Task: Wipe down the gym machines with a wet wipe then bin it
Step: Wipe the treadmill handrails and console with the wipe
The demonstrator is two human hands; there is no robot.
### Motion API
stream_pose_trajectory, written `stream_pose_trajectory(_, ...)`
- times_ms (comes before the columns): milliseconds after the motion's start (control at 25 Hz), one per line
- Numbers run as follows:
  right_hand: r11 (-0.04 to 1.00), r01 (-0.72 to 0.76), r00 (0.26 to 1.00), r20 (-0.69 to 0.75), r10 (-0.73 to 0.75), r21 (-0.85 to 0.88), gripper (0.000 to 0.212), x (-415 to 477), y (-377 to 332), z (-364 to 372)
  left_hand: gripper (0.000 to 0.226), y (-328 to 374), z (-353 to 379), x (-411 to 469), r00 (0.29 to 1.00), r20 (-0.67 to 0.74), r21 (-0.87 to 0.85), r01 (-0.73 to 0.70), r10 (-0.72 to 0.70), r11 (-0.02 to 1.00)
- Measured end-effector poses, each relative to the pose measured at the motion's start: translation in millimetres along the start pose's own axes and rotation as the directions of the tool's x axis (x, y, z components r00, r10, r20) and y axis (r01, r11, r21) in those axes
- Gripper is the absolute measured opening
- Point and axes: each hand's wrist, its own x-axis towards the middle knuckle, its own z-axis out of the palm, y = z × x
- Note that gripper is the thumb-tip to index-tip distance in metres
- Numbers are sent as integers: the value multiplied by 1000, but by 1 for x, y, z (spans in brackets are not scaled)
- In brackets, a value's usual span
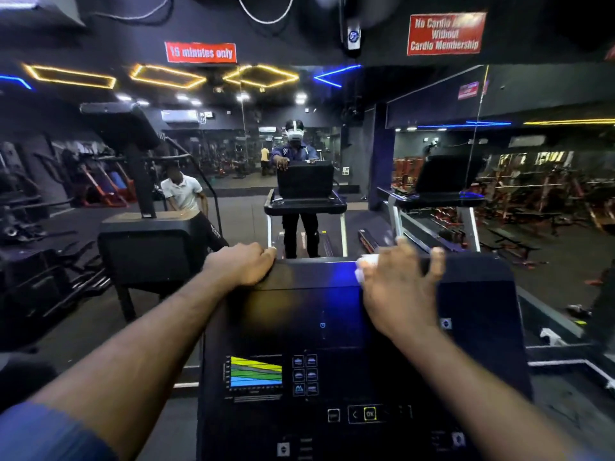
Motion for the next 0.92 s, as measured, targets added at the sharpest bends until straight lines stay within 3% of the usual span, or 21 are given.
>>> stream_pose_trajectory(120, 962, 240, 970, -67, -234, 127, 58, -2, -75, -7, 81, 13, -3, 12, 995, 103, 33, 10, -13, 999)
stream_pose_trajectory(240, 927, 309, 948, -143, -283, 214, 56, 7, -55, -7, 69, 42, 2, 17, 991, 137, -35, 6, -1, 999)
stream_pose_trajectory(400, 979, 183, 983, -35, -181, 84, 70, 8, 81, 20, 66, 91, 14, 19, 984, 171, -74, -43, 55, 996)
stream_pose_trajectory(480, 994, 41, 999, -17, -39, 103, 65, 7, 148, 30, 67, 115, 18, 18, 983, 169, -77, -54, 67, 996)
stream_pose_trajectory(560, 985, -79, 995, -53, 88, 154, 62, 7, 181, 35, 69, 133, 22, 20, 982, 175, -92, -54, 70, 994)
stream_pose_trajectory(640, 984, -95, 992, -64, 105, 148, 65, 10, 171, 36, 68, 145, 24, 18, 984, 167, -95, -45, 60, 994)
stream_pose_trajectory(800, 967, 184, 971, -185, -151, 179, 53, 7, 90, 34, 68, 172, 32, 21, 984, 162, -110, -50, 68, 993)
stream_pose_trajectory(920, 944, 265, 950, -219, -221, 198, 56, 15, 97, 33, 70, 195, 37, 22, 984, 145, -120, -82, 99, 989)
